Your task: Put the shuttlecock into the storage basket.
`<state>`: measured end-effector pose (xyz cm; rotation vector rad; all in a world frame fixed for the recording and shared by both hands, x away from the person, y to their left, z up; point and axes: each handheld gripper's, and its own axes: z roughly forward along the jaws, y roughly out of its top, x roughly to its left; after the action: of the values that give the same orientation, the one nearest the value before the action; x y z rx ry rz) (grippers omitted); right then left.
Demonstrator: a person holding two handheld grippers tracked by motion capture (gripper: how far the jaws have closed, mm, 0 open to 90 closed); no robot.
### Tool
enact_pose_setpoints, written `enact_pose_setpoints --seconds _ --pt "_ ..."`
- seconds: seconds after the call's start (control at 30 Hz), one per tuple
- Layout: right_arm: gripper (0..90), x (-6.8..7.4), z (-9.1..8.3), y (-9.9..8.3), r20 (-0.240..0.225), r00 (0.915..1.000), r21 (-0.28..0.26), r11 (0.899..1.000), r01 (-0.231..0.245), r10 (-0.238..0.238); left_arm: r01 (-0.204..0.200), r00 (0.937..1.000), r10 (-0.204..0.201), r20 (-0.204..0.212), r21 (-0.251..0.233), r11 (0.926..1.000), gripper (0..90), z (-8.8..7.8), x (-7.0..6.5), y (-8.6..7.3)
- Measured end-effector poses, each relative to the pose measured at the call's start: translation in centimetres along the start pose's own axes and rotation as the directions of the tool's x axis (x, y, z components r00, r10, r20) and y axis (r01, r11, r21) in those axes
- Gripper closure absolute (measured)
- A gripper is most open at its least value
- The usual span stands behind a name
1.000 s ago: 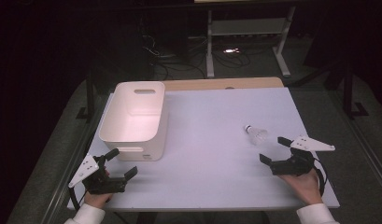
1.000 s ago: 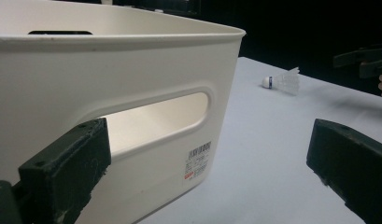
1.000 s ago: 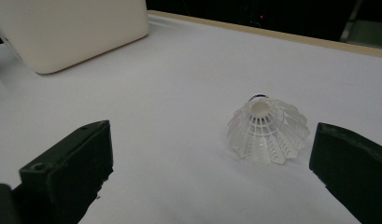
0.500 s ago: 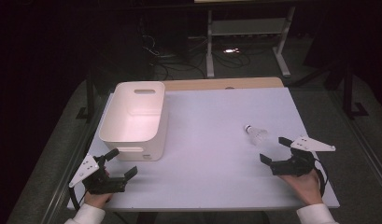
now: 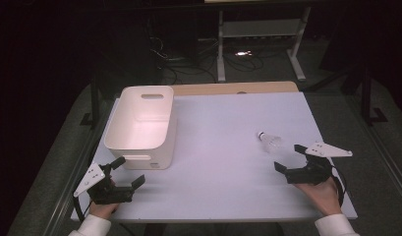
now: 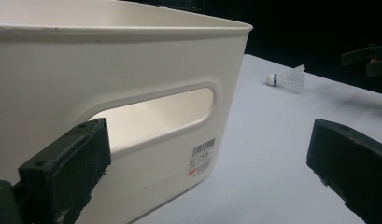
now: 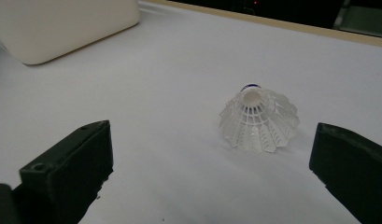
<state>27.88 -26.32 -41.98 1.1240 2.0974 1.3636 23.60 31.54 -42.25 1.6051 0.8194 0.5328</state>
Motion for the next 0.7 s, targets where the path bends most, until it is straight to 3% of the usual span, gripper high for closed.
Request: enact_pose_setpoints --seconds 0.5,0.7 --pt "0.0 0.1 0.2 1.2 -0.01 0.9999 0.018 1.0 0.007 -0.007 0.0 1.0 0.0 0.006 -0.006 1.0 0.0 0.1 -0.1 0.0" --pt "0.0 -0.2 0.4 2.5 -0.023 0.9996 0.038 0.999 0.017 -0.016 -0.008 1.0 0.007 0.005 0.003 1.0 0.0 0.1 0.0 0.1"
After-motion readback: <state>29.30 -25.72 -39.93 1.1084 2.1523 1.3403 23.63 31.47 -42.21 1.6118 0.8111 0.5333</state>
